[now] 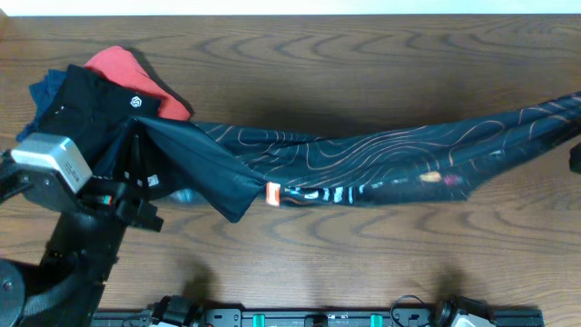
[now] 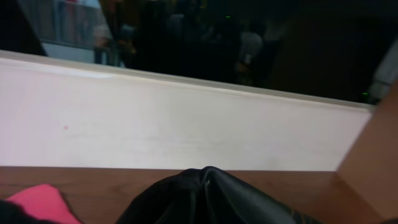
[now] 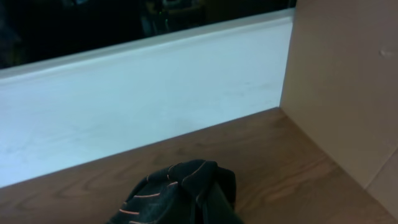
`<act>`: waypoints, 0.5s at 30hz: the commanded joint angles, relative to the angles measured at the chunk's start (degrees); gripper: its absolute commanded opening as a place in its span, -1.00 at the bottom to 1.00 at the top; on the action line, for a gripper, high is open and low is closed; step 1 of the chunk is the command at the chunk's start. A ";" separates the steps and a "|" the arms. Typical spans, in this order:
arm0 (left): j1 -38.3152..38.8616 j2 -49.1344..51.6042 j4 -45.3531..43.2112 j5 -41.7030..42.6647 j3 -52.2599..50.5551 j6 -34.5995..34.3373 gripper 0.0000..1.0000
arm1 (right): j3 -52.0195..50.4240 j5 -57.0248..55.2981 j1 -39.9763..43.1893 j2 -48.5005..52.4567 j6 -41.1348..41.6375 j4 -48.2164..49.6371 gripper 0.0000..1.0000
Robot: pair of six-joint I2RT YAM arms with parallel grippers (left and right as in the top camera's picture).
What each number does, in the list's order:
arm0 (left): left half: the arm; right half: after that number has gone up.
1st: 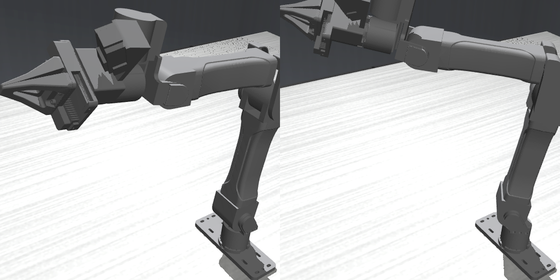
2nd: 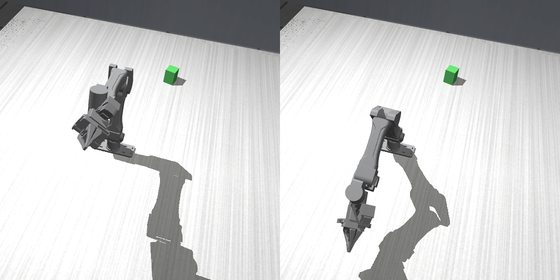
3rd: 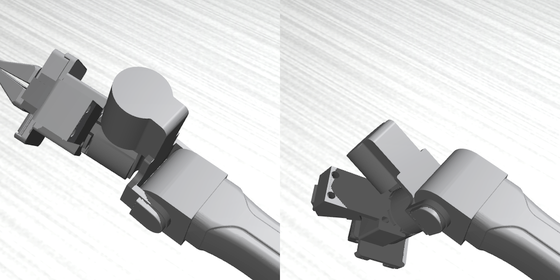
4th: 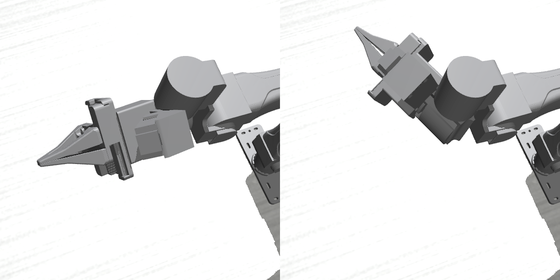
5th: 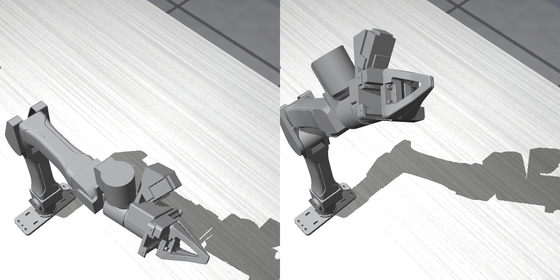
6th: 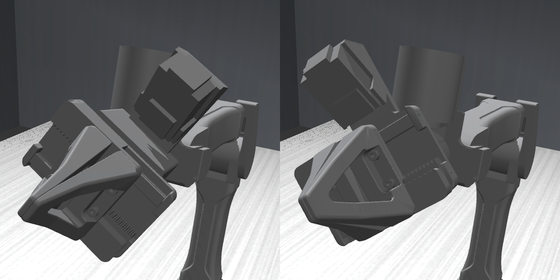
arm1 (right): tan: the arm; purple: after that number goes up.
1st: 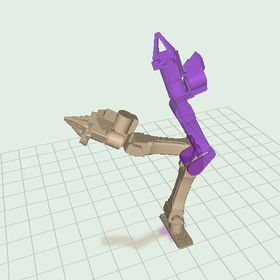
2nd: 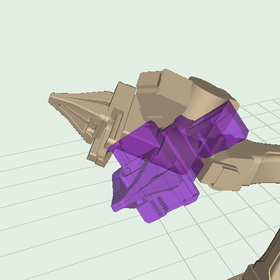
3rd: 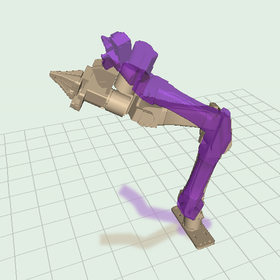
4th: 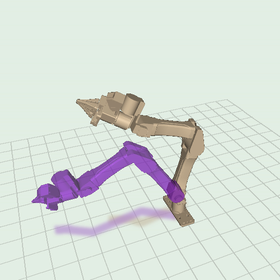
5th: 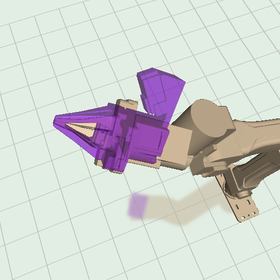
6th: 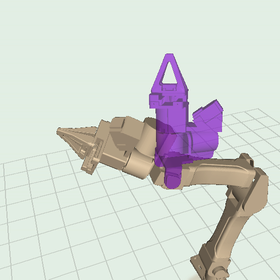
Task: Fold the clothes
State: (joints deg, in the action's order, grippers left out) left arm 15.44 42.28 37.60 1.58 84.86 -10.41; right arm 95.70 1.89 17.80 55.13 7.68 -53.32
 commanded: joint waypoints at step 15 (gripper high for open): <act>-1.44 39.65 -12.07 -3.76 1.73 7.26 -0.88 | 0.31 5.55 -1.29 34.45 -2.40 16.06 -0.98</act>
State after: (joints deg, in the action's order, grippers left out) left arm 15.18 77.62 28.88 -0.84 85.52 -6.39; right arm 95.66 5.56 17.39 86.74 6.33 -40.82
